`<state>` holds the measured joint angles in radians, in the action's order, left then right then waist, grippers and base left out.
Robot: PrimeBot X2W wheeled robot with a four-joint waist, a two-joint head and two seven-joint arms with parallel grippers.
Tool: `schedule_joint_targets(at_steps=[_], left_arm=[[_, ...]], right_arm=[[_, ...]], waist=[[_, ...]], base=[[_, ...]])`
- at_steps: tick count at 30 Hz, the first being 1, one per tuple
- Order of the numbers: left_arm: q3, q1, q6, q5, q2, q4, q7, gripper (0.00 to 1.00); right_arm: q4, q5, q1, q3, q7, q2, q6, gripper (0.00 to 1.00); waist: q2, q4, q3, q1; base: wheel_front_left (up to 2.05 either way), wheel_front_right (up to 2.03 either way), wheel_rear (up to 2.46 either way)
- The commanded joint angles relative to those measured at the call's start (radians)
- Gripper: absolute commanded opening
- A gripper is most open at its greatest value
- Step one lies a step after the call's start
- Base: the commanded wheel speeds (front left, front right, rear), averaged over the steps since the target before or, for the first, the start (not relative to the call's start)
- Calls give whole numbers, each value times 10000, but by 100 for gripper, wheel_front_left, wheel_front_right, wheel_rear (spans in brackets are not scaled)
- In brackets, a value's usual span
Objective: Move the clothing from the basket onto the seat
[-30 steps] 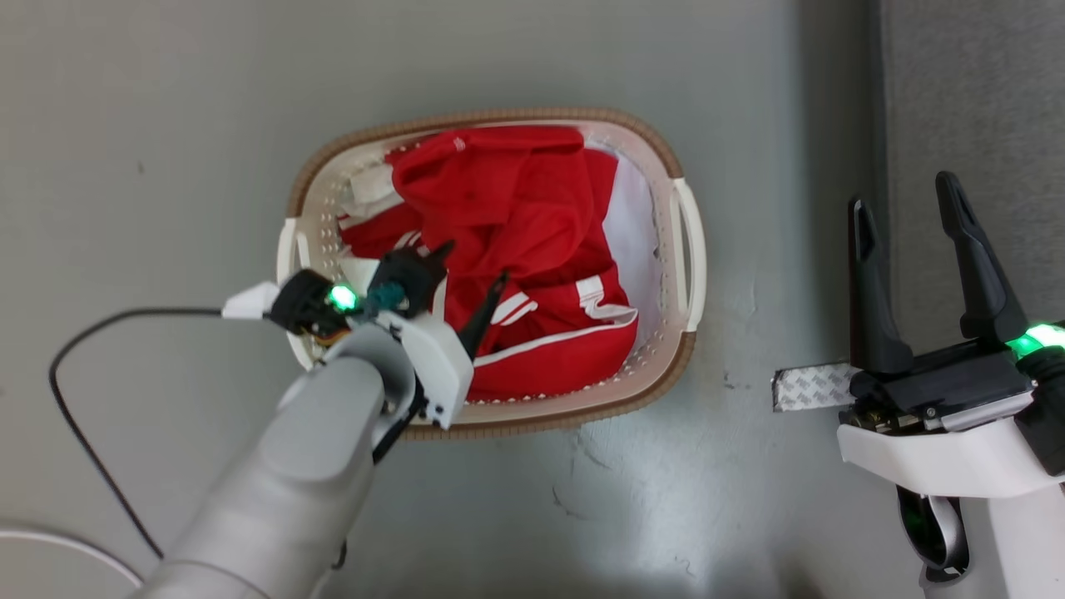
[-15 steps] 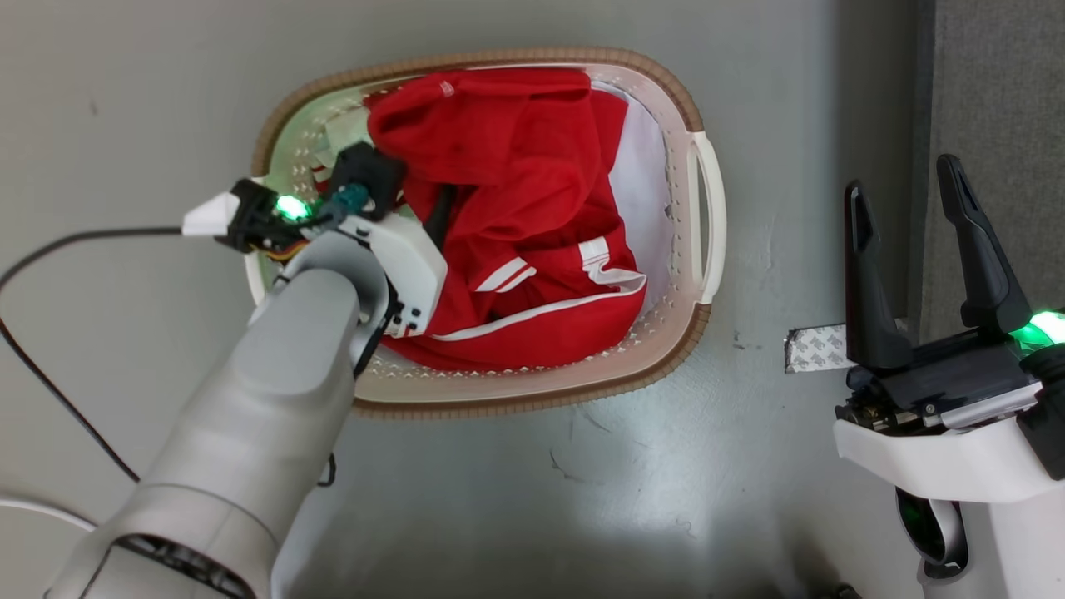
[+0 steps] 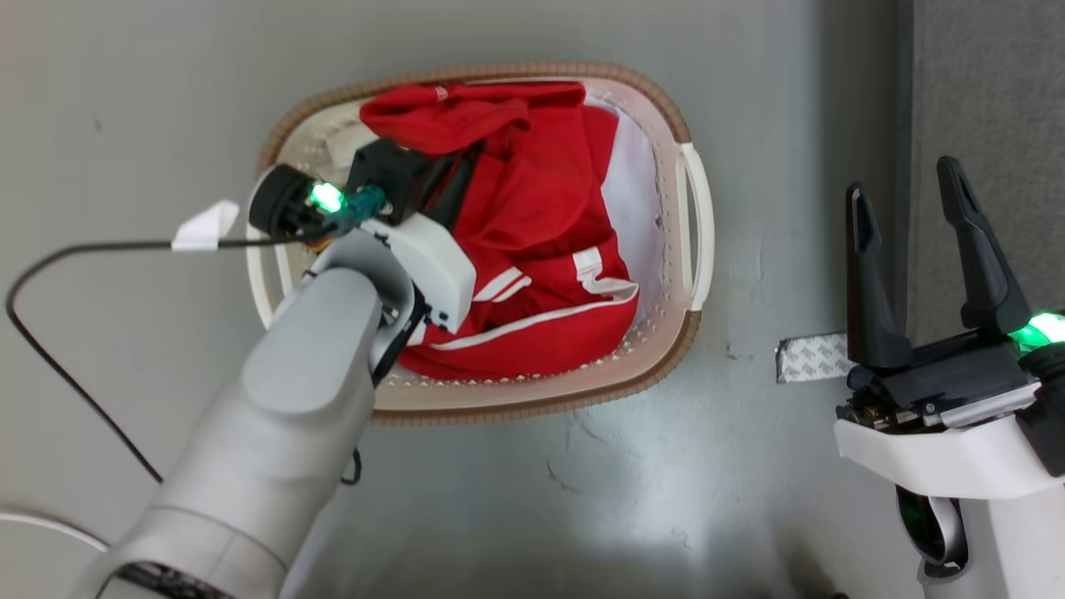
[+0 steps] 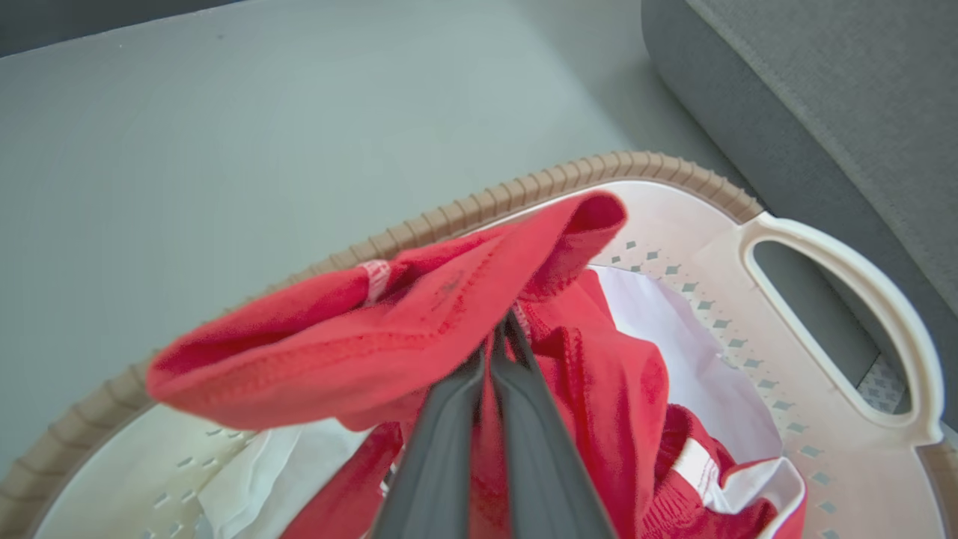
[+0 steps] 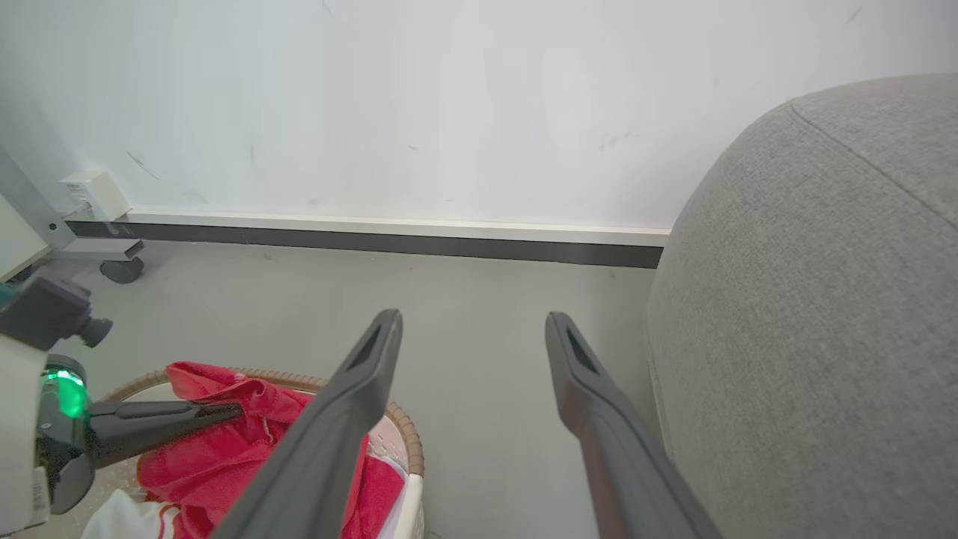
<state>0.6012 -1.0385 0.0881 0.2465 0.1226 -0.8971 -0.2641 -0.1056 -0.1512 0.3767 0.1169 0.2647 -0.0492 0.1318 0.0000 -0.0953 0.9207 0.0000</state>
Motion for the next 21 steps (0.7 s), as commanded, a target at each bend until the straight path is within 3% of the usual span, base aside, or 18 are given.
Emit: schedule_joint_targets(at_steps=[1, 14, 21], left_arm=[[-119, 289, 43, -45, 68, 190, -4, 0], [-846, 2932, 307, 573, -375, 1965, -5, 0], [-1002, 4372, 359, 812, -554, 2687, -6, 0]], right_arm=[[92, -66, 51, -19, -3, -24, -21, 100], [930, -257, -793, -138, -4, -26, -21, 100], [1551, -616, -1866, 6, -5, -27, -21, 100]], waist=[[0, 66, -275, 0], [0, 571, -3257, 0], [0, 813, -5850, 0]], base=[[0, 0, 0], [0, 0, 0], [0, 0, 0]])
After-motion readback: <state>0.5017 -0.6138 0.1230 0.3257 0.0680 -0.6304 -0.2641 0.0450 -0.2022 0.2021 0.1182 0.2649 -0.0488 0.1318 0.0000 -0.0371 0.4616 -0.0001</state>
